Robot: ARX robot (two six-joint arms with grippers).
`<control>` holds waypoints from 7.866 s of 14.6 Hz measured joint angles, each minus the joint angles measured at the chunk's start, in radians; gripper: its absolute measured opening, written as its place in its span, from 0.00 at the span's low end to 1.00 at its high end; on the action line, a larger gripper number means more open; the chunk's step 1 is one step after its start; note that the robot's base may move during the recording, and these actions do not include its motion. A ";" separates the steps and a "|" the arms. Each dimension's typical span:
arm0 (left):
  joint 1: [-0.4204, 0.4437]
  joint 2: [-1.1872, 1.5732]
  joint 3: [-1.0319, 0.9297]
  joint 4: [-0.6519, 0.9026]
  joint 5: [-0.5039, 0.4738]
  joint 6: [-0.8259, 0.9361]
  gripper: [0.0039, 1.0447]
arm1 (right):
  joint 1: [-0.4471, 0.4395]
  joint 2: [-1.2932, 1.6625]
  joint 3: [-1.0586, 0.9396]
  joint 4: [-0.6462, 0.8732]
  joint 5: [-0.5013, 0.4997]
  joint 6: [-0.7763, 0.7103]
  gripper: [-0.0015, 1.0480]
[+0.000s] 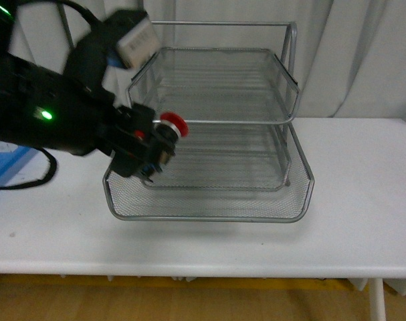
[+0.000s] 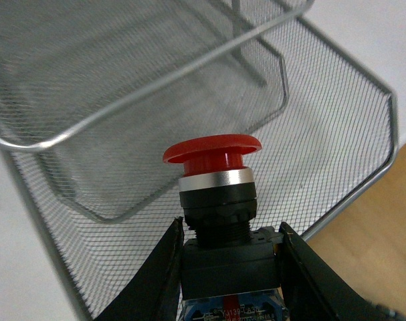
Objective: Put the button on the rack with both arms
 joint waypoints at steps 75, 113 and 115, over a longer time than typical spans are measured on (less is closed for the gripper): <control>0.279 -1.696 -0.915 -0.152 -0.328 -0.246 0.94 | 0.552 1.868 0.804 0.247 0.169 0.316 0.02; 0.281 -1.696 -0.915 -0.152 -0.328 -0.246 0.94 | -0.006 0.722 0.004 0.703 0.008 0.003 0.02; 0.281 -1.696 -0.915 -0.152 -0.328 -0.246 0.94 | 0.000 0.625 0.000 0.616 -0.001 0.003 0.02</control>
